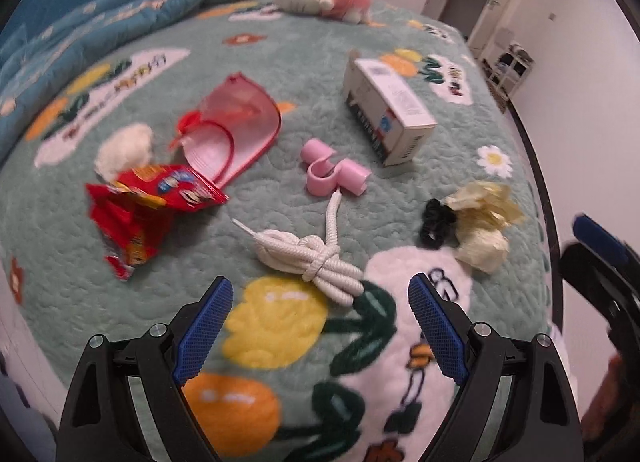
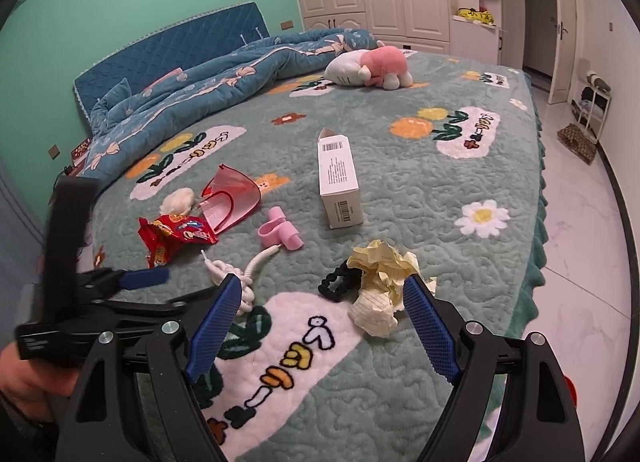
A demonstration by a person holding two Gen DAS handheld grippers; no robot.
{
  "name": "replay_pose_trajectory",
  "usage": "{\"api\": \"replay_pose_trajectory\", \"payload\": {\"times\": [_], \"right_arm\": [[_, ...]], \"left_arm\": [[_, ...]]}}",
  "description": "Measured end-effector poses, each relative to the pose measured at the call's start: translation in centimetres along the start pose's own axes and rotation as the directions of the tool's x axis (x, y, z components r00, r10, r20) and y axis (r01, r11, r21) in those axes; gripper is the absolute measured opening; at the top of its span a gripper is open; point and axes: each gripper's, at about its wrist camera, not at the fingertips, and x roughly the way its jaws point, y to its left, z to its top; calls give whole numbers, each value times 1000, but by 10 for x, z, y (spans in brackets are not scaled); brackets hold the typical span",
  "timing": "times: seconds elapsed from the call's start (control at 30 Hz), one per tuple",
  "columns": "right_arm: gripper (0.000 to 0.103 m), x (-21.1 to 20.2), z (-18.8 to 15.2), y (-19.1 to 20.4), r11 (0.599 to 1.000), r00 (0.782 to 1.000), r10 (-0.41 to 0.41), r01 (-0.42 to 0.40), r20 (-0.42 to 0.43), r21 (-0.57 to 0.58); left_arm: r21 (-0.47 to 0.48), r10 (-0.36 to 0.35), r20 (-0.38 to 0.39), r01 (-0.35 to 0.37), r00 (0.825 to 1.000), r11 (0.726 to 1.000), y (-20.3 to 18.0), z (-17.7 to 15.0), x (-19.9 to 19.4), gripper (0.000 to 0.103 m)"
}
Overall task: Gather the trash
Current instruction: 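Grasp the white coiled cord with the left tool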
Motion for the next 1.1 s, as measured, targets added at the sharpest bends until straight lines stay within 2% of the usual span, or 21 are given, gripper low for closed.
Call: {"api": "replay_pose_trajectory", "payload": {"times": [0.1,0.27,0.43,0.63,0.7,0.73,0.8,0.83,0.87,0.97,1.07,1.1], "right_arm": [[82,8,3,-3,1000,1000,12,-12,-9,-9],[82,21,9,-9,999,999,25,-26,-25,-34],[82,33,10,-15,999,998,46,-47,-38,-27],[82,43,8,-15,998,996,67,-68,-53,-16],[82,44,8,-13,997,996,71,-73,-53,-22],[82,45,9,-12,997,996,75,-76,-54,-25],[82,47,10,-10,996,995,79,-81,-55,-34],[82,48,11,-7,995,995,85,-88,-55,-41],[82,50,13,-5,994,994,91,-94,-57,-50],[78,56,20,7,988,993,106,-112,-57,-103],[77,68,30,19,979,989,131,-140,-73,-147],[74,71,32,22,977,988,137,-148,-78,-157]], "left_arm": [[-99,6,-30,-9,1000,995,3,4,21,89],[-168,32,-58,-41,998,985,4,9,42,89],[-175,64,-82,-77,995,982,2,11,58,89],[-147,105,-72,-115,992,982,0,12,65,88],[-127,123,-67,-131,990,983,1,11,65,82],[-125,128,-64,-135,990,983,1,10,65,76],[-117,136,-50,-141,989,983,4,9,61,58],[-113,137,-43,-141,990,983,6,9,59,46],[-110,140,-41,-144,989,983,10,9,55,40],[-83,130,-32,-132,991,988,14,7,49,35],[-83,118,-27,-120,993,989,18,4,42,34],[-86,122,-23,-124,992,989,21,3,38,34]]}}
